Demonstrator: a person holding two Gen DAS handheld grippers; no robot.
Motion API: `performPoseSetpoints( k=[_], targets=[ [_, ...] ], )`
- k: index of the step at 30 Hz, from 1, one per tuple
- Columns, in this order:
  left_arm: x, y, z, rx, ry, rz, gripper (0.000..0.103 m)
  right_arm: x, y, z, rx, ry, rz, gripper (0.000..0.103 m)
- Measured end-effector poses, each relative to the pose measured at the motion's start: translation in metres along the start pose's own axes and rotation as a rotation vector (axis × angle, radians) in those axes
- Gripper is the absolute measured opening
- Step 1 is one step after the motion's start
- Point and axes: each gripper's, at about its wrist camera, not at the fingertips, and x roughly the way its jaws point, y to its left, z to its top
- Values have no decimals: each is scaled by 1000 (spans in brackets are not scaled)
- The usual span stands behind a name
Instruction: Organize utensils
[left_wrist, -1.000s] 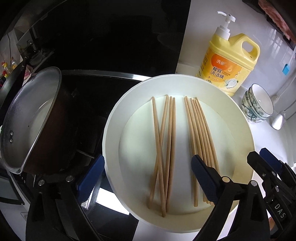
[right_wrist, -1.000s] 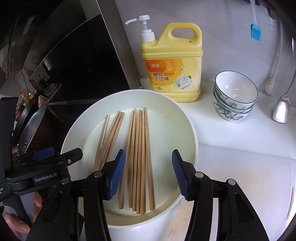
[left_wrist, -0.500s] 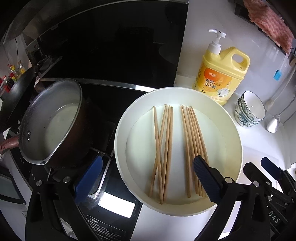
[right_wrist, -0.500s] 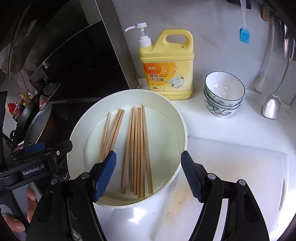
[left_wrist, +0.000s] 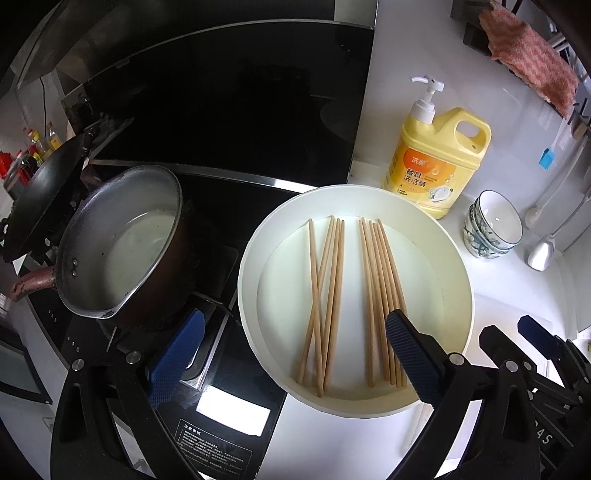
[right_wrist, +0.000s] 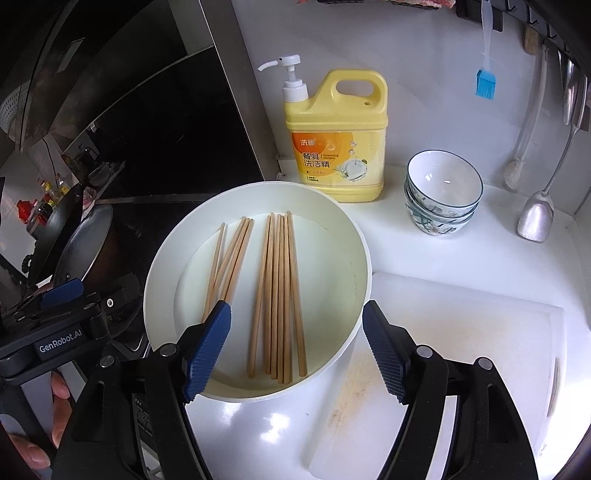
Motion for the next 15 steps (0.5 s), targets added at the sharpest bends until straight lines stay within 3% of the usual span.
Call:
performPoseSetpoints(
  k=[15],
  targets=[
    [-6,2,1,-6,-7,-1,97,-2,1,0,-3,-1,7,72]
  ],
)
